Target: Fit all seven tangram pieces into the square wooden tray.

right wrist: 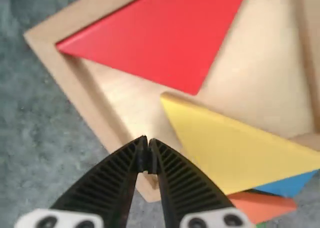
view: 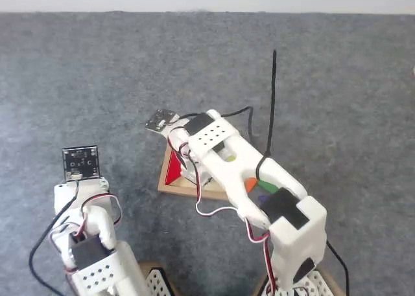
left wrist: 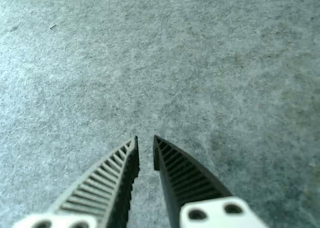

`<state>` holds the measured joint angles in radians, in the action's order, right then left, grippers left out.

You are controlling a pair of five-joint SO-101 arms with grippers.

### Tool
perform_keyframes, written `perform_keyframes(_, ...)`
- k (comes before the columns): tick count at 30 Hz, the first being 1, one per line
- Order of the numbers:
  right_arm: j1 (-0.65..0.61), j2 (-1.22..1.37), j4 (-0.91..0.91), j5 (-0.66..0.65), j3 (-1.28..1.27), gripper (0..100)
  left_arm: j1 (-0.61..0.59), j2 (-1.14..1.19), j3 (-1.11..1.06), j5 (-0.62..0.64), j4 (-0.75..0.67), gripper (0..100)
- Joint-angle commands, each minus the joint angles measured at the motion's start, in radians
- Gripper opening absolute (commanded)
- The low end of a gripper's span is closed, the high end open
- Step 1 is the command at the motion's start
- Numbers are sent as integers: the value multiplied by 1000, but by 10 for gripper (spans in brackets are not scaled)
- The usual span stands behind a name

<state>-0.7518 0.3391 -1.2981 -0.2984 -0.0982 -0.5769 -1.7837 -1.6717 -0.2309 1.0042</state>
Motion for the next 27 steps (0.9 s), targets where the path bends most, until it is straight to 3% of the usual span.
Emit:
perform_keyframes(1, 33, 5, 18, 20, 66, 8, -5, -11, 45, -12, 3, 62)
perform_keyframes(8, 130, 21, 27, 23, 110, 8, -5, -11, 45, -12, 3, 62)
perform_keyframes(18, 137, 19, 13, 21, 189, 8, -5, -11, 45, -12, 3, 62)
perform_keyframes(23, 140, -35, -108, 5, 235, 8, -5, -11, 45, -12, 5, 62)
perform_keyframes(25, 160, -101, -176, -84, 247, 9, -5, -11, 45, -12, 5, 62)
perform_keyframes(27, 186, -163, -232, -255, 245, 10, -5, -11, 45, -12, 6, 61)
